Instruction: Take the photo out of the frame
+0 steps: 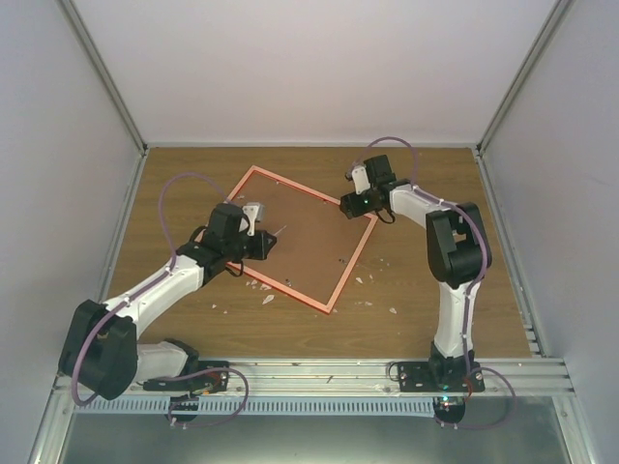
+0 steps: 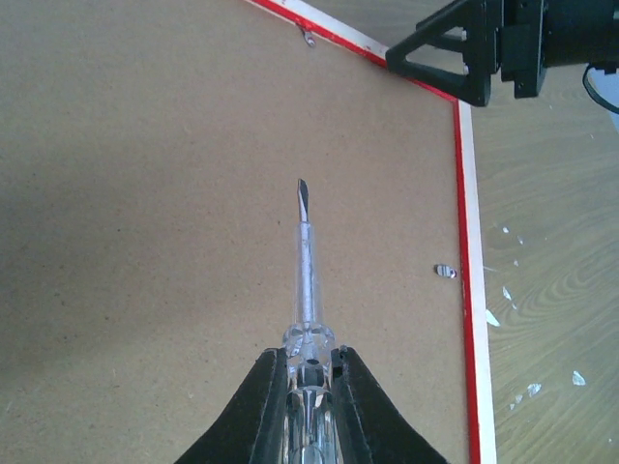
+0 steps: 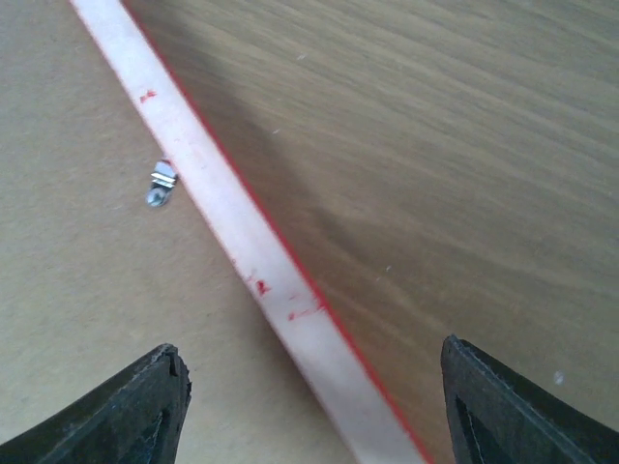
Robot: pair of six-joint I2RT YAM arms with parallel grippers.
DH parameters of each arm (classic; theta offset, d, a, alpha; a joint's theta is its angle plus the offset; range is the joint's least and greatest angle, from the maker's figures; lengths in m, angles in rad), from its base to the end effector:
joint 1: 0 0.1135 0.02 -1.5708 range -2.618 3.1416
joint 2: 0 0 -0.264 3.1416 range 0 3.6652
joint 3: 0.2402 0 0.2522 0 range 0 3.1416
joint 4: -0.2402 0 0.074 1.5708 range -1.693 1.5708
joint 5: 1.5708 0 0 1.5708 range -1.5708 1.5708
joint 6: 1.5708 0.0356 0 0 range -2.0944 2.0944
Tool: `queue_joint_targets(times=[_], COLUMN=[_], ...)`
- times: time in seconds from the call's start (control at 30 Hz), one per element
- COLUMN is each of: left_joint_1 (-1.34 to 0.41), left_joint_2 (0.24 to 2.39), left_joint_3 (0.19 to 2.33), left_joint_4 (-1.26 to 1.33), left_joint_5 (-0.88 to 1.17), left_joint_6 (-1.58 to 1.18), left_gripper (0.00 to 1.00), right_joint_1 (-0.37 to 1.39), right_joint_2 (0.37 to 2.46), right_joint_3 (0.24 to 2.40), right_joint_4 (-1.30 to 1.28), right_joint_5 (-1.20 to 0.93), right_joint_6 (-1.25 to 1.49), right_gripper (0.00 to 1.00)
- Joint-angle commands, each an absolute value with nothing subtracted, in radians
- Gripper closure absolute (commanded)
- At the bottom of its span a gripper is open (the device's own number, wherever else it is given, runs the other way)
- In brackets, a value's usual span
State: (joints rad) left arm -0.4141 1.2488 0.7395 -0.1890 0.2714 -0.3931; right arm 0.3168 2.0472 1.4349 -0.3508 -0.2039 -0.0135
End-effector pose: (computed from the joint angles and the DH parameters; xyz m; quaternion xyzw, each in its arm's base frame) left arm 0.2365 -0.1144 0.2273 0.0666 0.8974 -0.2772 0.3369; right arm 0.4141 0.1433 0.1670 -0.1861 0.9313 0.1410 0.2796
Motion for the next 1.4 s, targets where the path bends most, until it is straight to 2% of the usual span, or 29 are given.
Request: queue_joint_targets(times=[0.0, 0.27, 0.5, 0.7, 1.1, 1.37], left_joint_1=[-0.407, -0.409, -0.409, -0.412, -0.430, -0.453], left_joint_2=[1.269, 1.302, 1.304, 1.310, 1.313, 1.325], left_joint_3=[0.742, 0.752, 0.758, 0.758, 0.759, 0.765], left_joint_4=[-0.127, -0.120, -0.123, -0.120, -0.111, -0.110], left_joint_5=[0.306, 0.335, 0.345, 0.359, 0.371, 0.372], left_joint_6=[-0.393, -0.399, -0.397, -0.403, -0.414, -0.417], left_gripper=[1.00, 1.00, 1.00, 1.00, 1.00, 1.00], right_joint_1=[0.287, 0.282, 0.273, 0.273, 0.273, 0.280], right_joint_2=[2.102, 2.186, 2.206, 2.183, 2.062, 1.928], right_joint_3=[1.492, 1.526, 1.522, 1.477, 1.282, 1.087], right_joint_4=[-0.348, -0.361, -0.365, -0.369, -0.357, -0.307], right_joint_5=[-0.269, -0.326, -0.318, -0.289, -0.214, -0.249], right_joint_6=[-0.062, -0.095, -0.088, -0.066, 0.058, 0.148], right_gripper=[0.29, 0.35, 0.49, 0.56, 0.77, 0.83])
